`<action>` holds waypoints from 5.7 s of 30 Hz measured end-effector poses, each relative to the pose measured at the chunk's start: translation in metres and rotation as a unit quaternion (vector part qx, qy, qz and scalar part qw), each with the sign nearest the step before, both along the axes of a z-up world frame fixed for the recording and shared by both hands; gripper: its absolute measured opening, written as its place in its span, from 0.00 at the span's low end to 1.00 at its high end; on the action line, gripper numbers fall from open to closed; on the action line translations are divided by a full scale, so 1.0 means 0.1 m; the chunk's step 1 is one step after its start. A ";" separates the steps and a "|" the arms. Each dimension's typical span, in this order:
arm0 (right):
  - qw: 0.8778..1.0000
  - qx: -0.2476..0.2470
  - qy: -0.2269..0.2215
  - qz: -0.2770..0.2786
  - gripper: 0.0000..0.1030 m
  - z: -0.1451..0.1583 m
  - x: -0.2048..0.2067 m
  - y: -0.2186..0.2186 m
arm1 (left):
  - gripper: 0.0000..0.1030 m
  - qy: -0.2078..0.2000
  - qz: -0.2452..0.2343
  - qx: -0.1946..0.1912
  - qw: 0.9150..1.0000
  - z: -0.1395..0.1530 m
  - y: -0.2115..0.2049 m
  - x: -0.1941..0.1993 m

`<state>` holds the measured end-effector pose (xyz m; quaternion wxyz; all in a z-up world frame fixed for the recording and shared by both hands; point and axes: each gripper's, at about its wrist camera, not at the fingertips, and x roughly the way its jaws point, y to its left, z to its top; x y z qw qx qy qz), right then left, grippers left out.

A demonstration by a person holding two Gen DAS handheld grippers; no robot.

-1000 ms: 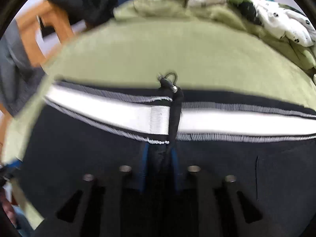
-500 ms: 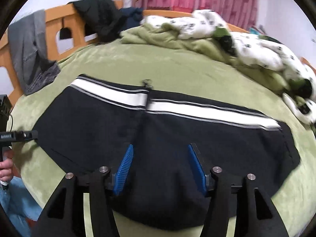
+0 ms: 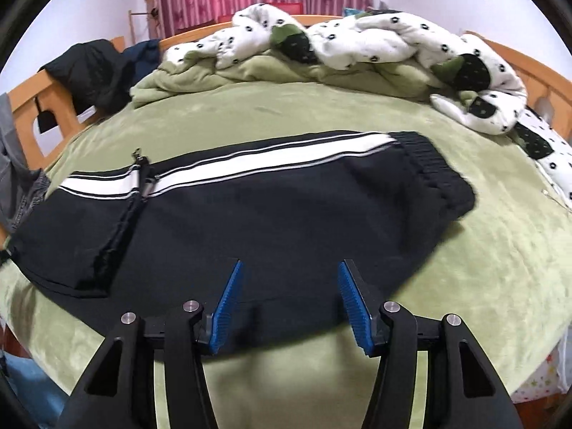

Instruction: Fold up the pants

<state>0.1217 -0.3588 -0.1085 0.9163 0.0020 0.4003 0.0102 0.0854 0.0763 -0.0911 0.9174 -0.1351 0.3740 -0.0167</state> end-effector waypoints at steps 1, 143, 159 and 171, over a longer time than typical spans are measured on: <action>1.000 0.000 -0.002 -0.002 0.54 0.02 -0.03 -0.06 | 0.13 -0.012 -0.014 0.007 1.000 0.15 -0.15 0.03; 0.941 0.284 0.095 0.157 0.21 0.13 1.47 0.40 | 0.15 0.087 -0.095 -0.057 0.990 0.25 -0.28 1.32; 0.991 0.104 -0.023 0.080 0.43 0.32 1.48 0.62 | 0.52 0.053 -0.083 0.006 0.995 0.14 -0.14 1.48; 0.995 0.013 0.019 0.100 0.37 -0.34 2.11 0.90 | 0.56 0.052 -0.119 0.098 0.987 -0.45 -0.71 2.17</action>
